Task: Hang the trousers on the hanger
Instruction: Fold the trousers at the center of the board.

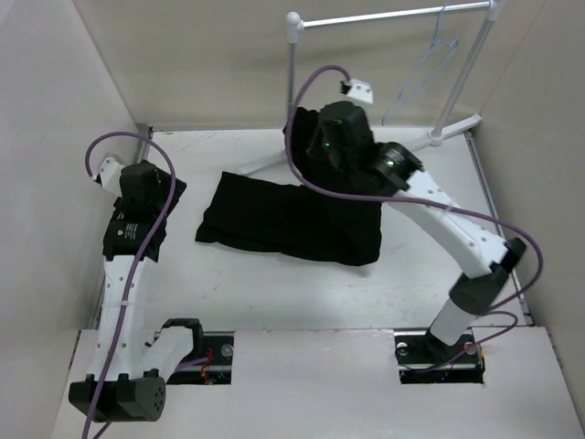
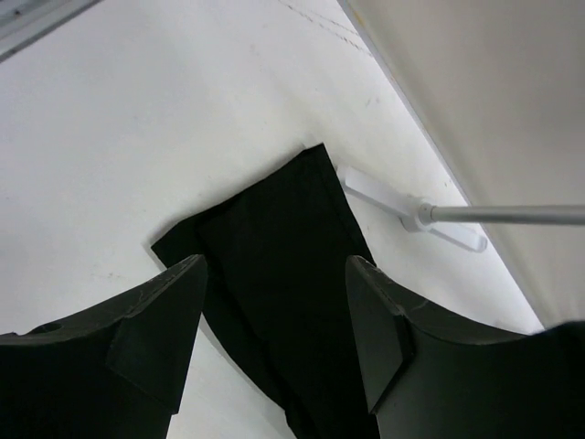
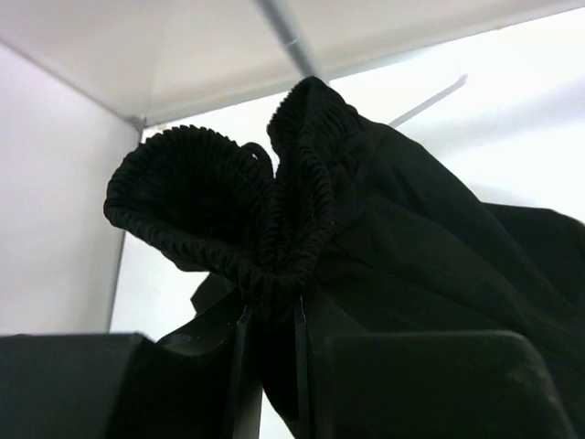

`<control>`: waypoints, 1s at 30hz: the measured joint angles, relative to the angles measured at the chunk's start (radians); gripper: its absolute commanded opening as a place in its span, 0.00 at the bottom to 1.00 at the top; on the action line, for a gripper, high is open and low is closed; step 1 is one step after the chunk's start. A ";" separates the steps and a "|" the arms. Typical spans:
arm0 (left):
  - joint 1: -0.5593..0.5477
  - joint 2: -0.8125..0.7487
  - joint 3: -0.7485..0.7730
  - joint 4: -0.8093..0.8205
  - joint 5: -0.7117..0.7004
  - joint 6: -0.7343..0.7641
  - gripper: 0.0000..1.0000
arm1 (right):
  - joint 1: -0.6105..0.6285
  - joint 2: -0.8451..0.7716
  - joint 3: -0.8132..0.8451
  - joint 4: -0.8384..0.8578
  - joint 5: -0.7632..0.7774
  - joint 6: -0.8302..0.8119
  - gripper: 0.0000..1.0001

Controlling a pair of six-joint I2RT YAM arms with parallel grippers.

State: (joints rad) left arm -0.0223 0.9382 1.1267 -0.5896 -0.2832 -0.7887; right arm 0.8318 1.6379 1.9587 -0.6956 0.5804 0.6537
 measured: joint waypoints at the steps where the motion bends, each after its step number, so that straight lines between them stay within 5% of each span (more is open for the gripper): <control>1: 0.019 0.000 -0.002 0.004 0.004 0.000 0.60 | 0.011 0.048 0.034 0.003 0.001 0.001 0.14; 8: 0.170 0.000 -0.039 0.032 0.051 -0.001 0.61 | 0.097 0.389 0.332 0.027 0.011 0.016 0.23; 11: 0.227 0.000 -0.058 0.043 0.063 -0.002 0.61 | 0.144 0.524 0.445 0.043 -0.008 0.056 0.65; 18: 0.311 0.011 -0.080 0.064 0.068 -0.024 0.62 | 0.241 0.805 0.653 0.029 -0.213 0.092 0.78; 21: 0.291 0.037 -0.084 0.096 0.068 -0.033 0.62 | 0.227 0.756 0.550 -0.013 -0.270 0.085 0.72; 24: 0.214 0.082 -0.106 0.145 0.064 -0.042 0.62 | 0.153 0.541 0.234 0.027 -0.306 0.060 0.53; 26: 0.129 0.136 -0.126 0.185 0.064 -0.046 0.62 | 0.072 0.349 -0.005 0.081 -0.318 0.050 0.31; 30: -0.054 0.306 -0.135 0.263 0.077 -0.047 0.59 | -0.119 0.005 -0.330 0.189 -0.353 0.040 0.13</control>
State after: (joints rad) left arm -0.0765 1.2442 0.9916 -0.3267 -0.2062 -0.8352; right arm 0.7124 1.6424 1.6283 -0.5068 0.2272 0.6941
